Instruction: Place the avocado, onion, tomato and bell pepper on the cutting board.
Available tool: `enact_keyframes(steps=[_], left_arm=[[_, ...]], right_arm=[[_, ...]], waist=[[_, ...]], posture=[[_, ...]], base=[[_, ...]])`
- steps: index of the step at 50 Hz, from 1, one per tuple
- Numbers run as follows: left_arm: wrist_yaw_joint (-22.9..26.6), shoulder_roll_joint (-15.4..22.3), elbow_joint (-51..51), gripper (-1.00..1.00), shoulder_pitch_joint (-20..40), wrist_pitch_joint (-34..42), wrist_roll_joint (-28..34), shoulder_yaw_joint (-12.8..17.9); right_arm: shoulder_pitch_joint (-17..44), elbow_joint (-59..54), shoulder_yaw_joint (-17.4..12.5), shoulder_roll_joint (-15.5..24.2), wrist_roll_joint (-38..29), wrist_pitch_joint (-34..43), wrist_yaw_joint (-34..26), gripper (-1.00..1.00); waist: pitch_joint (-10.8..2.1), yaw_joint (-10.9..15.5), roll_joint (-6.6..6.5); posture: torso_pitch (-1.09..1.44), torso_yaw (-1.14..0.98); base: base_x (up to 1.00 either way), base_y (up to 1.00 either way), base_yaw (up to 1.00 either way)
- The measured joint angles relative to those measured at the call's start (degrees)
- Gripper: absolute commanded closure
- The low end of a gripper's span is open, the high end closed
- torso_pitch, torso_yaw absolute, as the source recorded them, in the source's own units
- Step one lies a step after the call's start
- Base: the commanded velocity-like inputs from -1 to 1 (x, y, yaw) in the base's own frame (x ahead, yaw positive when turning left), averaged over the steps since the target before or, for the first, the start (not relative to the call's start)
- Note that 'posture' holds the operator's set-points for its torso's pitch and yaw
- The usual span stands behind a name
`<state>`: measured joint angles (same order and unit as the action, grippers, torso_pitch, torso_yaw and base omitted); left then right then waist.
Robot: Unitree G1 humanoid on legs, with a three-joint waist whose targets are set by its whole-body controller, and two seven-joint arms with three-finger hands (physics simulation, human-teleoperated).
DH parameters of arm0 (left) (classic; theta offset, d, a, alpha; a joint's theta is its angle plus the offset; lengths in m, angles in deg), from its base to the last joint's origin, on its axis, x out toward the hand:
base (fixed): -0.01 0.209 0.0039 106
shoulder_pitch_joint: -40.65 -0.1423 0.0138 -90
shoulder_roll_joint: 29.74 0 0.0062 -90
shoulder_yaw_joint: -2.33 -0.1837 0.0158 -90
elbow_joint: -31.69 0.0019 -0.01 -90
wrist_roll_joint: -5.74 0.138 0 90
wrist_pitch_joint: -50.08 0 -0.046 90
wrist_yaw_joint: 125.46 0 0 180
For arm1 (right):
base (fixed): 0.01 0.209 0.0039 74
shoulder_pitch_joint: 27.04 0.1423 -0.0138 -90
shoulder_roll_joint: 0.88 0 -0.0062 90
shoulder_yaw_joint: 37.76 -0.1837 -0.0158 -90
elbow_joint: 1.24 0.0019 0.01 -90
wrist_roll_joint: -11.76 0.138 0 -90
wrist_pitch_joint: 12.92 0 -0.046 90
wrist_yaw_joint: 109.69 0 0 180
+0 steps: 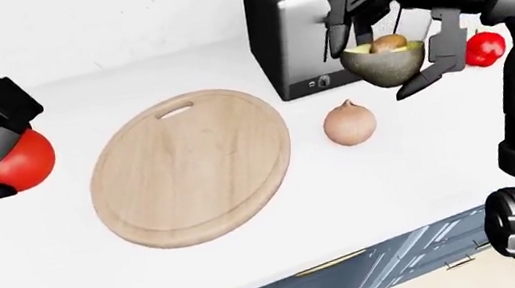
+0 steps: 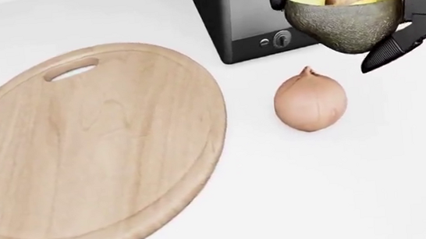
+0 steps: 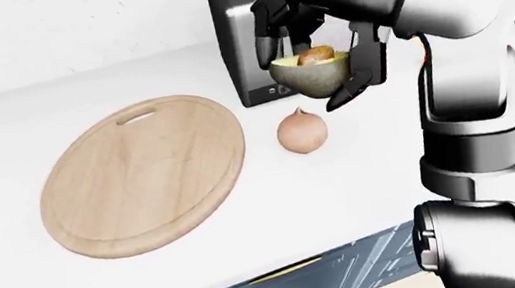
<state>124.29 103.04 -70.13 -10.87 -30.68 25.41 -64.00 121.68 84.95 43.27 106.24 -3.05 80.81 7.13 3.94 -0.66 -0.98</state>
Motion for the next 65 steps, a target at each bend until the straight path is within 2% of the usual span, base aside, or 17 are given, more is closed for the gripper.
enact_keyframes(steps=[4,9,19,39,47,54,65], left_arm=[[-0.15,-0.17,-0.39,1.00,-1.25,0.02,-0.30,0.91],[-0.58,-0.13,-0.42,1.00,-2.43,-0.07,-0.82,1.55],[-1.51,-0.46,-0.28,1.00,-3.65,-0.58,-1.21,2.19],[-2.54,-1.76,-0.12,1.00,-4.33,-1.21,-1.43,2.06],[-2.78,-2.44,0.05,1.00,-3.93,-1.32,-1.29,1.45],[-2.83,-2.77,-0.11,1.00,-4.99,-1.57,-1.47,2.33],[-3.29,-3.73,-0.92,1.00,-5.53,-1.49,-1.81,2.32]], right_arm=[[0.39,4.28,0.93,-1.50,0.05,2.22,-1.36,1.00],[2.99,4.26,2.24,-3.44,-1.13,3.26,-1.87,1.00],[7.32,-0.03,5.05,-8.93,-5.46,-1.34,-0.01,1.00],[10.14,-1.24,9.36,-18.97,-11.75,-4.30,0.92,1.00],[10.82,-4.62,11.28,-23.56,-15.61,-5.93,3.59,1.00],[12.54,-9.90,12.11,-26.59,-18.36,-9.30,6.92,1.00],[15.45,-24.26,13.53,-29.94,-22.10,-15.74,15.19,1.00]], waist=[[0.11,-0.08,-0.03],[0.17,-0.09,-0.15],[0.25,-0.23,-0.67],[0.14,-0.41,-1.18],[0.14,-0.58,-1.48],[0.14,-0.73,-1.70],[-0.05,-0.93,-2.10]], posture=[[0.00,0.00],[0.00,0.00],[0.00,0.00],[0.00,0.00],[0.00,0.00],[0.00,0.00],[0.00,0.00]], base=[[0.00,0.00,0.00],[0.00,0.00,0.00],[0.00,0.00,0.00],[0.00,0.00,0.00],[0.00,0.00,0.00],[0.00,0.00,0.00],[0.00,0.00,0.00]])
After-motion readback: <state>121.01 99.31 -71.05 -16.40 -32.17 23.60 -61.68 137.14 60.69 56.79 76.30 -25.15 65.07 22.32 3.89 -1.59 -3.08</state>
